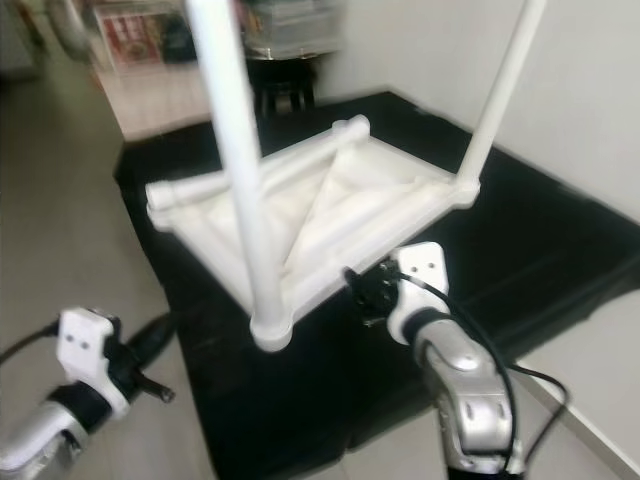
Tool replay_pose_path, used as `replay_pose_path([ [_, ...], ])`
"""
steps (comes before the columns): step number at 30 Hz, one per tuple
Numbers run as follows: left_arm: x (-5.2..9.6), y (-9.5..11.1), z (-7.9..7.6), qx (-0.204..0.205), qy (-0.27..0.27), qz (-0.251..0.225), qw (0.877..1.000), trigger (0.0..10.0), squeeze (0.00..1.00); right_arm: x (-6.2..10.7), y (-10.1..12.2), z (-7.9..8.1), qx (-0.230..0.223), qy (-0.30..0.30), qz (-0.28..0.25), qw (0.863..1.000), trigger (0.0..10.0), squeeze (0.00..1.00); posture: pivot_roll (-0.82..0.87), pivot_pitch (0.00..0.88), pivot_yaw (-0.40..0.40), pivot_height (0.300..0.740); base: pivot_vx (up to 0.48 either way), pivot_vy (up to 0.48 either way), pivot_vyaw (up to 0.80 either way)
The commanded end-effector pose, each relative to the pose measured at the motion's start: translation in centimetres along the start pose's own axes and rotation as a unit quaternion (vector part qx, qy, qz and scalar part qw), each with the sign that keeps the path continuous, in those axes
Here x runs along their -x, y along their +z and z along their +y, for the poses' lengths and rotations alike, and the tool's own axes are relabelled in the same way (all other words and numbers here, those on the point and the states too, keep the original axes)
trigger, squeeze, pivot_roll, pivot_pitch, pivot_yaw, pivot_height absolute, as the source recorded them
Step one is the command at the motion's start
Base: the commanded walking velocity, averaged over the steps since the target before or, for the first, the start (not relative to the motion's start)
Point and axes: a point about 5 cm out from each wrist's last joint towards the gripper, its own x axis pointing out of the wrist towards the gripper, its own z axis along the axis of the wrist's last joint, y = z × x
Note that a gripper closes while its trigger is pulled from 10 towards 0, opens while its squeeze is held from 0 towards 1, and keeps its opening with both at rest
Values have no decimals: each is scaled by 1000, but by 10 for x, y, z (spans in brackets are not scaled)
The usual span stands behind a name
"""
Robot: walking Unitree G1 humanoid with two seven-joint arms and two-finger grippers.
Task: Building children table
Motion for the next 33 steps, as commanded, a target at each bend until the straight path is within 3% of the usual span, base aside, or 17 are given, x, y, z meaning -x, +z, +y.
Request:
replay_pose_path([
  [1, 1, -2, -1, -2, -7, 7, 1000, 10000, 0, 4, 0, -3, -6, 0, 0, 1000, 10000, 0, -140, 81, 20, 740, 0, 480, 0],
  [6, 1, -2, -1, 0, -9, 6, 1000, 10000, 0, 14, -6, -12, -14, -43, 10, 999, 10000, 0, -150, 86, 26, 740, 0, 480, -160],
  [17, 1, 1, -1, -2, -12, -2, 1000, 10000, 0, 20, -9, -21, -25, -92, 17, 995, 10000, 0, -153, 87, 30, 740, 0, 0, -800],
  [19, 1, 1, -2, -3, -12, -4, 1000, 10000, 0, 18, -7, -35, -5, -135, 22, 991, 10000, 0, -146, 87, 23, 740, 0, 0, -800],
  [23, 1, 2, -2, -4, -8, -8, 1000, 10000, 0, 14, -1, -43, 3, -157, 17, 987, 10000, 0, -144, 89, 19, 740, 0, 0, -800],
  [28, 0, 3, -1, -4, -2, -11, 1000, 10000, 0, 9, 4, -37, -3, -139, 7, 990, 10000, 0, -142, 90, 17, 740, 0, 0, -800],
  [33, -1, 2, 2, -18, 20, -9, 1000, 10000, 0, -6, 3, -12, -8, -83, -9, 996, 10000, 0, -134, 76, 25, 740, 0, 0, -800],
])
